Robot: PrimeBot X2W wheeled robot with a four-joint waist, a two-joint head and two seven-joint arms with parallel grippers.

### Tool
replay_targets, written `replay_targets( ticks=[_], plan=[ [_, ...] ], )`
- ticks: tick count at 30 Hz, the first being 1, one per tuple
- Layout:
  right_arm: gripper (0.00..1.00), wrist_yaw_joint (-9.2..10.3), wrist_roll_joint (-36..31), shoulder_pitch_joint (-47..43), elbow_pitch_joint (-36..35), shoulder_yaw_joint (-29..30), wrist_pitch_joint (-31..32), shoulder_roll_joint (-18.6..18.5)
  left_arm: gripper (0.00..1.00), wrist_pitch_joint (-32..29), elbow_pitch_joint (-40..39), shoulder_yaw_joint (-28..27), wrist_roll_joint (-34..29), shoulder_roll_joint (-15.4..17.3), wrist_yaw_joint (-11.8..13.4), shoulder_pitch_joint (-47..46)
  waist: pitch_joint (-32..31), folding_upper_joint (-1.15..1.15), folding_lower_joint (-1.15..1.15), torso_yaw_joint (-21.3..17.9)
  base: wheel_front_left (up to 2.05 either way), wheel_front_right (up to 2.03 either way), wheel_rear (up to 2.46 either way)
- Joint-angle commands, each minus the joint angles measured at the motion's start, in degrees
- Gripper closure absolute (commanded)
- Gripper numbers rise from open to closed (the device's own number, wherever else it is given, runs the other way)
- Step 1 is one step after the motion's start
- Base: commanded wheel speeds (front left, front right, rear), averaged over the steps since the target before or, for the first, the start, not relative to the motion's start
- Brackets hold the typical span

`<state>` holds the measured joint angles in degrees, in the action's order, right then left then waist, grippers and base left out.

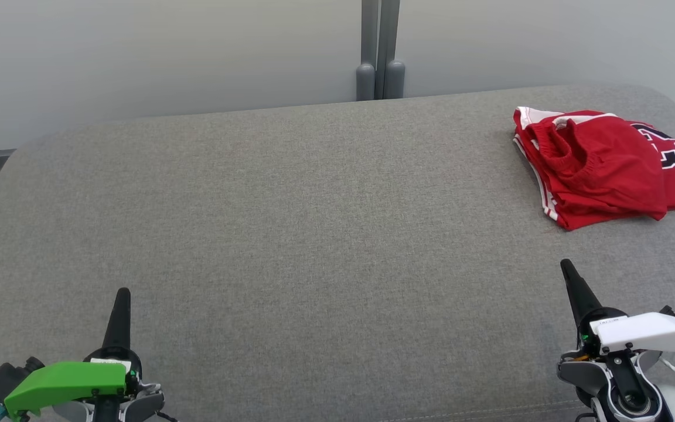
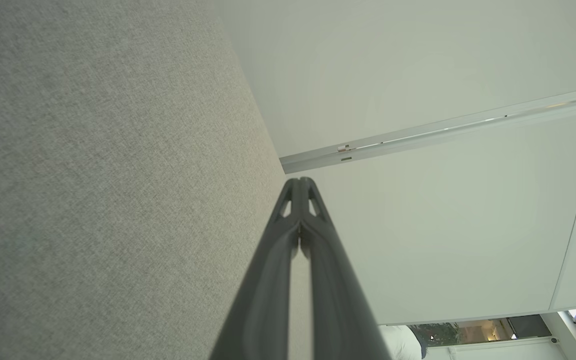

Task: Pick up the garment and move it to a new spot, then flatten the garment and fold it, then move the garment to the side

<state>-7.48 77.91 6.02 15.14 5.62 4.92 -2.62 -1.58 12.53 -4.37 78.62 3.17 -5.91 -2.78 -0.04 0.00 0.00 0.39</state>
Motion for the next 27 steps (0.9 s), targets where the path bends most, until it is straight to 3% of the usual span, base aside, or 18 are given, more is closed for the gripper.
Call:
replay_targets(
  ticks=[1,27],
  plan=[
    [1.00,-0.02,1.8,0.7,-0.4,0.3,0.5,-0.3,1.00,-0.4,-0.2,-0.4,1.6,0.1,-0.4,-1.3,0.0,0.00,0.00,0.0,0.00,0.00,0.00],
    [1.00,-0.02,12.6,1.2,-0.4,1.5,3.0,-0.4,1.00,-3.0,0.1,-1.4,12.4,-0.3,-1.6,-2.3,0.3,0.00,0.00,-0.3,0.00,0.00,0.00]
  ],
)
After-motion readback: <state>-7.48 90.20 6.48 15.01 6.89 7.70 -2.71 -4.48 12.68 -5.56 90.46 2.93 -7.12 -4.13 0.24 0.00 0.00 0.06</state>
